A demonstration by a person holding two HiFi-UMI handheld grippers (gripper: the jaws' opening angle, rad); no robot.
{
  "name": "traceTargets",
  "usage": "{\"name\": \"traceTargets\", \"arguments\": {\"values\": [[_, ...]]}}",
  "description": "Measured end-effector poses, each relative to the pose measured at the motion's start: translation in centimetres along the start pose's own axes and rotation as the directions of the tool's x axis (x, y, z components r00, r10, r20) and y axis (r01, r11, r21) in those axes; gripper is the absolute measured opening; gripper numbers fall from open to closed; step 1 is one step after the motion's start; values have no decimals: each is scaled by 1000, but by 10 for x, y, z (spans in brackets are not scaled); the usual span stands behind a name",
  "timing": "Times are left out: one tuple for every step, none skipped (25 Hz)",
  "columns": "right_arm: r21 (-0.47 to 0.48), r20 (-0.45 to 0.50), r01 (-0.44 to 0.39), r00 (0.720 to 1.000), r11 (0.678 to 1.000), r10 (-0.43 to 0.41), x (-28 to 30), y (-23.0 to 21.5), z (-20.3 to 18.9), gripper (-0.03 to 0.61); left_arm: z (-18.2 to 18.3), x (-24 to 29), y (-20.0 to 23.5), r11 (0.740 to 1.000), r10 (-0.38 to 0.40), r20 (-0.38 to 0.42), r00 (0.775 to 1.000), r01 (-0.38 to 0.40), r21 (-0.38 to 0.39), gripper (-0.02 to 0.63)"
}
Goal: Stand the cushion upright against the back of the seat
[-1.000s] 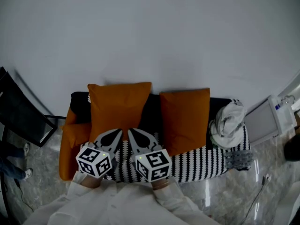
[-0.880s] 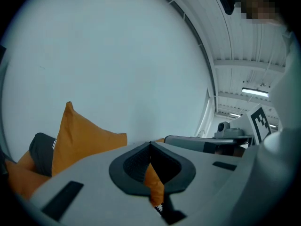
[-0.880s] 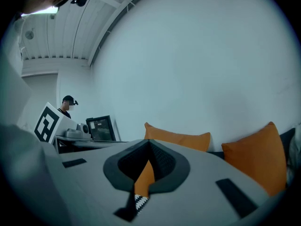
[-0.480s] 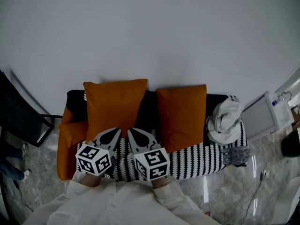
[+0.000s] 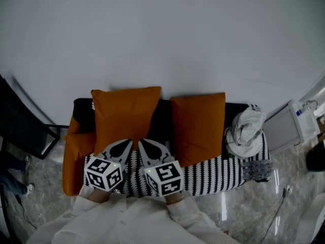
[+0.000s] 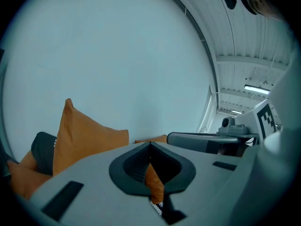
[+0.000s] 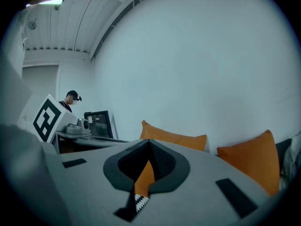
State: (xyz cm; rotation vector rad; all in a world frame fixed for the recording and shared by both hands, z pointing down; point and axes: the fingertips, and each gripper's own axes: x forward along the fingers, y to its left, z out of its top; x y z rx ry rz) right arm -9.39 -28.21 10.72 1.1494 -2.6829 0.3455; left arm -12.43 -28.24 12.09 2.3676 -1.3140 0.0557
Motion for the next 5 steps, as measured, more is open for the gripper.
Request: {"name": "traceTargets", "arguments": {"values": [[0,-1,0,1000,1000,0,0,-1,0,12,-1,1,-1,1000,-2,-2,1000,2,2,8],[1,0,1,1000,1000,-1,0,-1,0,12,-1,1,-2,1000,-3,-5,1000,3,4,8],[3,1,1,1000,1000,-1,0,-2,0,12,-1,2,-2,1000,-4,-7,1000,4,5,8],[4,2,2,1000,1000,-2,1,-3,0,12,-2,2,-3,1000,-4,-9,1000,4,6,8],[5,3,3,1000,1000,-3,1,-4,1,12,-2,2,-3,1000,-4,-11,1000,4,6,6]]}}
